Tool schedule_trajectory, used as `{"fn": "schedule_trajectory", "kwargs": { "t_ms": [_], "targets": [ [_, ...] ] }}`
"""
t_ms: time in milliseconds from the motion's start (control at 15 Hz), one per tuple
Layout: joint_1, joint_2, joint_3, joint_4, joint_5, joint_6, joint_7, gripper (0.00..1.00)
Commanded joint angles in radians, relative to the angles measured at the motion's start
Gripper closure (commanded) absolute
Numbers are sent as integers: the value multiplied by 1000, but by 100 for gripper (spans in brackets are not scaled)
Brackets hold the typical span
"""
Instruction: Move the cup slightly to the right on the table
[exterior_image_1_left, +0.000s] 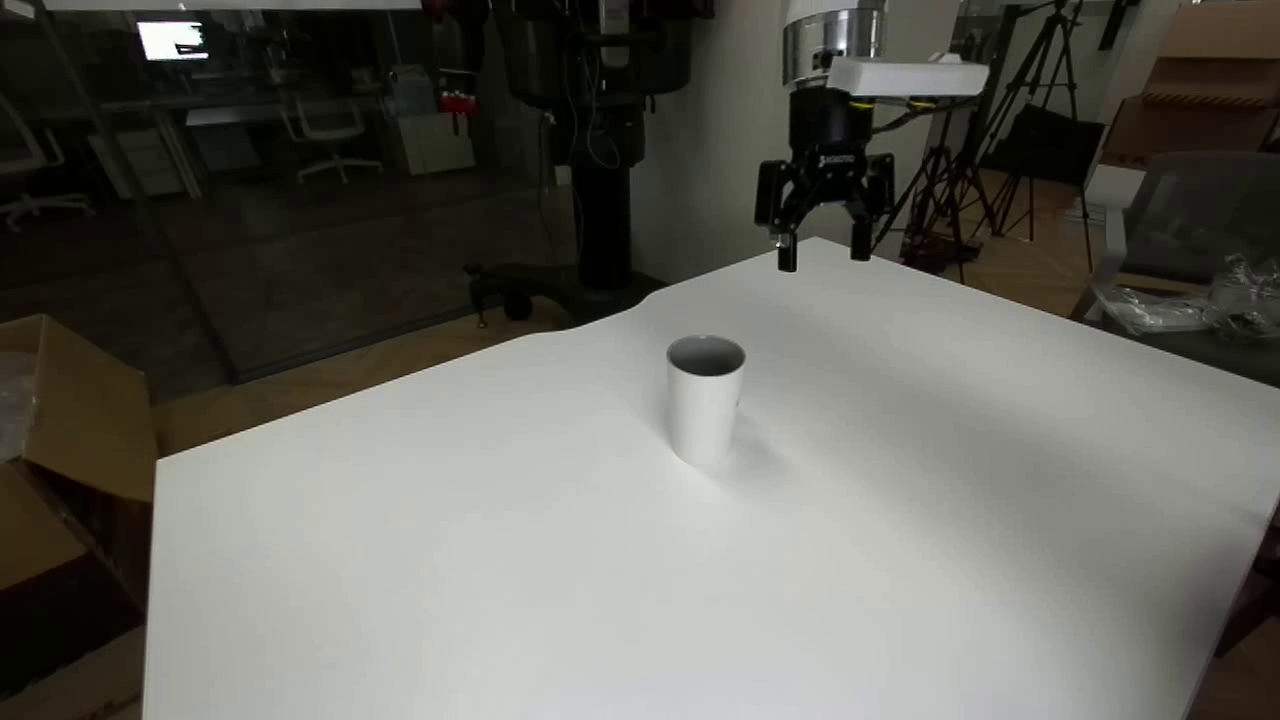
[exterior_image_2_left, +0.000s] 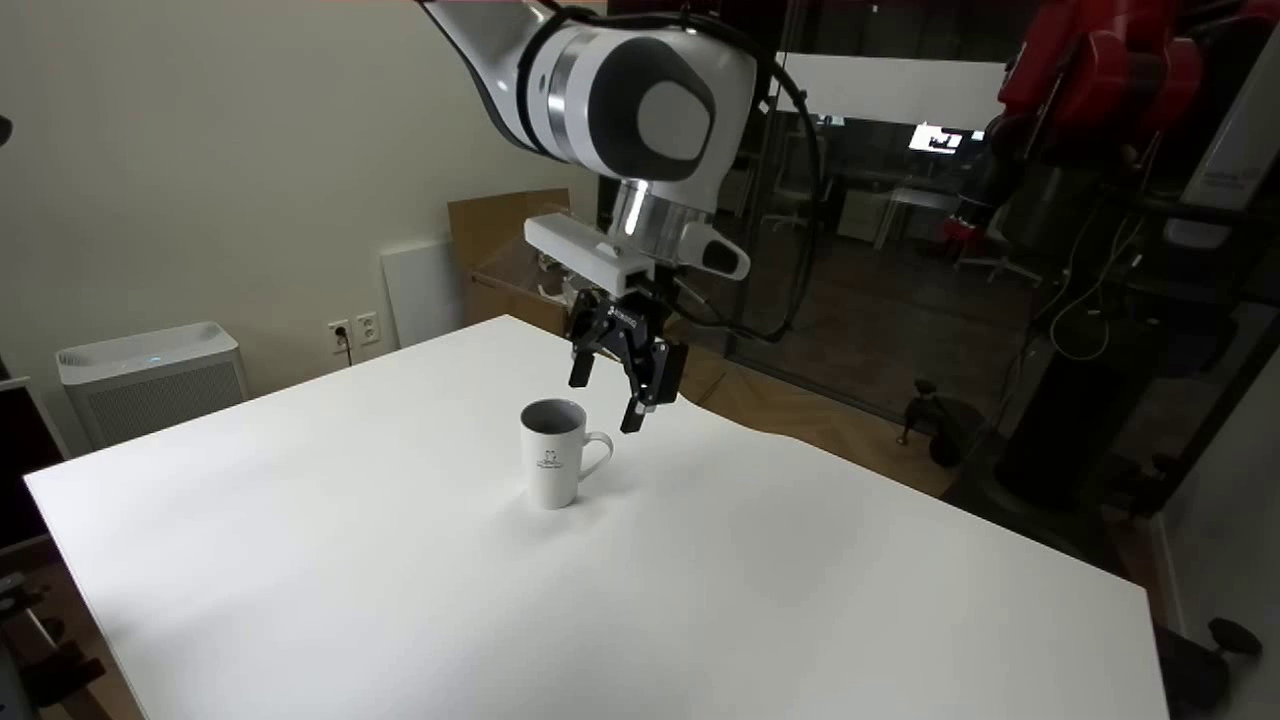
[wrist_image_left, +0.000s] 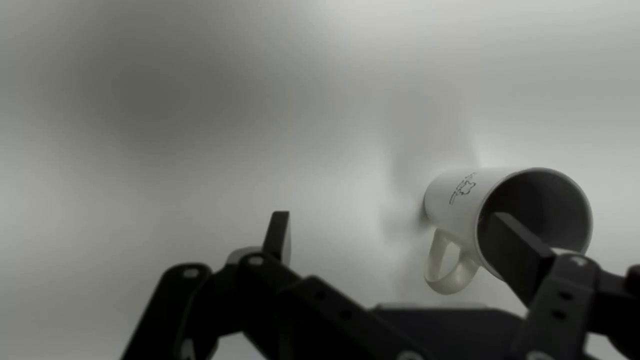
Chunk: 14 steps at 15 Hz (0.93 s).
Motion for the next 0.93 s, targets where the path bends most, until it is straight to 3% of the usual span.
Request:
{"fn": "schedule_trajectory", "kwargs": {
  "t_ms": [0, 67, 133, 400, 867],
  "targets": [
    [52, 169, 7, 250, -55, -119, 77, 0],
    [66, 205, 10, 303, -65, -135, 84, 0],
    [38, 119, 13, 158, -39, -66, 35, 0],
    [43, 147, 15, 180, -41, -68, 35, 0],
    [208, 182, -66, 131, -260, 216, 323, 0]
  ]
}}
